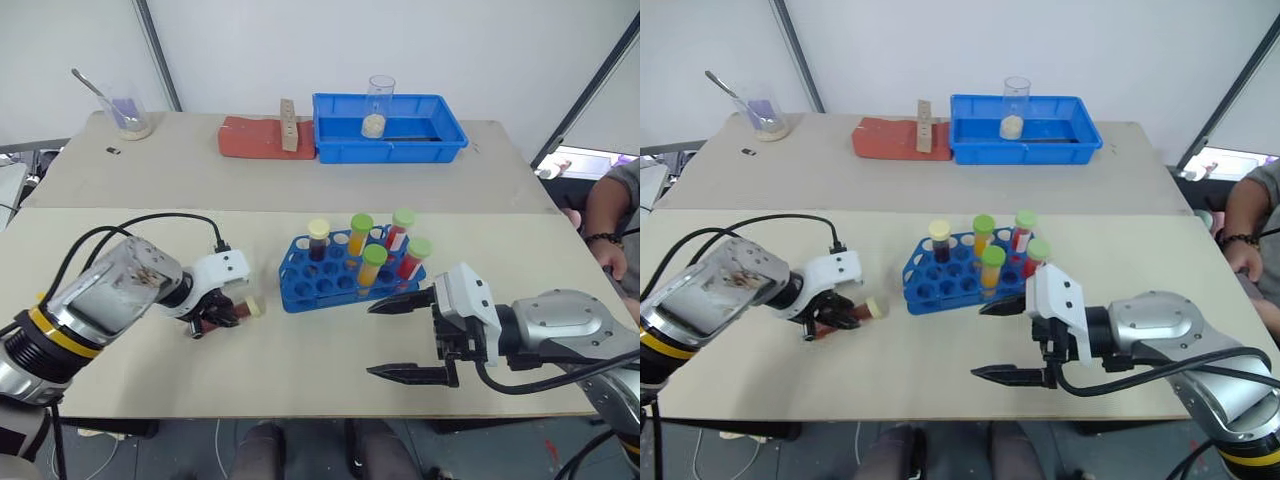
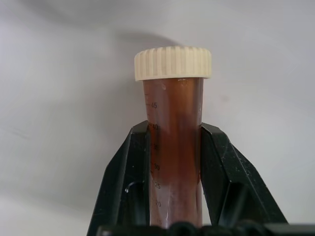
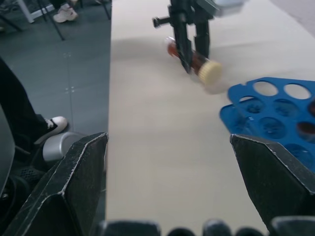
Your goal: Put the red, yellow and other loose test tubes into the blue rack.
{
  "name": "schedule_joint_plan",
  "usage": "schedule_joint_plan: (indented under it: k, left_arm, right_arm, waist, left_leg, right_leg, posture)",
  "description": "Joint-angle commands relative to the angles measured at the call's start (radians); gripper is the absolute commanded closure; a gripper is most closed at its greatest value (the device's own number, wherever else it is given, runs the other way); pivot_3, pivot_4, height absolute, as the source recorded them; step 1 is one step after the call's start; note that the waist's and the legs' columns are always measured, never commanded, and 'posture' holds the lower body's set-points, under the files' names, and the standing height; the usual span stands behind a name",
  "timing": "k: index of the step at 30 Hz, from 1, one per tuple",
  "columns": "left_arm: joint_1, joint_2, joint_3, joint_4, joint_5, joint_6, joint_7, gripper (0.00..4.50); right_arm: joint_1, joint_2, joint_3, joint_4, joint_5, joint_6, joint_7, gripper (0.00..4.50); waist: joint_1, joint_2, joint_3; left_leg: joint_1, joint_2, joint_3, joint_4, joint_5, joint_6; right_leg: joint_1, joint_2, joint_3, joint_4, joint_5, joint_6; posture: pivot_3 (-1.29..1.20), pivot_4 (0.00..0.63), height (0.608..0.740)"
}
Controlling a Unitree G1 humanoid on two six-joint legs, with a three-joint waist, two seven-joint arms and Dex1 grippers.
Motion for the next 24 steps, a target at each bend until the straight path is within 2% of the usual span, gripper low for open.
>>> schedule_joint_plan:
  k: [1,5,8,10,13,17,24]
  left_arm:
    - [-0.064,0.001,0.178,0.031,-0.111,-0.155,-0.151,3.6]
    - [-0.037,-0.066,0.307,0.01,-0.225,-0.199,-0.184,3.6]
    - [-0.008,-0.184,0.375,-0.022,-0.273,-0.189,-0.082,3.6]
    - [0.035,-0.289,0.406,-0.052,-0.288,-0.201,0.019,3.6]
    - [0.112,-0.453,0.42,-0.068,-0.236,-0.309,0.178,3.6]
    - [0.159,-0.588,0.407,-0.044,-0.16,-0.432,0.313,3.6]
    - [0.198,-0.742,0.367,0.008,-0.084,-0.542,0.45,3.6]
  right_arm:
    - [0.026,-0.027,-0.089,-0.009,0.017,-0.004,-0.002,0.08]
    - [0.061,-0.037,-0.146,-0.018,0.029,0.001,-0.02,0.08]
    - [0.084,-0.036,-0.174,-0.041,0.036,0.008,-0.046,0.08]
    - [0.089,-0.025,-0.181,-0.059,0.045,0.016,-0.083,0.08]
    - [0.085,-0.004,-0.175,-0.082,0.031,0.021,-0.154,0.08]
    - [0.095,0.01,-0.172,-0.11,0.024,0.037,-0.221,0.08]
    - [0.122,0.004,-0.191,-0.135,0.046,0.07,-0.284,0.08]
  waist:
    - [0.005,0.0,0.0]
    - [0.006,0.0,0.0]
    - [0.008,0.0,0.0]
    - [0.007,0.0,0.0]
    - [0.004,-0.001,0.0]
    - [-0.001,-0.001,0.0]
    - [0.0,-0.001,0.0]
  left_leg:
    - [-0.001,0.0,0.0,0.001,0.0,0.0]
    - [-0.002,-0.001,0.0,0.001,0.0,0.0]
    - [-0.002,-0.001,0.0,0.001,0.0,0.0]
    - [-0.002,-0.001,-0.001,0.002,0.0,0.0]
    - [-0.001,-0.001,-0.001,0.003,0.0,0.0]
    - [-0.002,-0.001,-0.001,0.004,0.0,0.0]
    - [0.0,-0.002,-0.001,0.004,0.0,0.0]
  right_leg:
    - [0.0,0.0,0.0,0.0,0.0,0.0]
    - [0.0,-0.001,0.0,-0.002,0.0,0.001]
    - [0.0,-0.001,0.0,-0.001,0.001,0.002]
    - [0.001,-0.001,0.0,-0.001,0.005,0.009]
    - [0.002,-0.001,0.001,-0.001,0.006,0.011]
    - [0.002,-0.001,0.001,-0.001,0.008,0.01]
    - [0.006,-0.001,0.002,-0.003,0.009,0.011]
  posture:
    - [0.0,0.15,0.74]
    - [0.0,0.15,0.74]
    - [0.0,0.15,0.74]
    - [0.0,0.15,0.74]
    - [0.0,0.15,0.74]
    - [0.0,0.15,0.74]
    - [0.0,0.15,0.74]
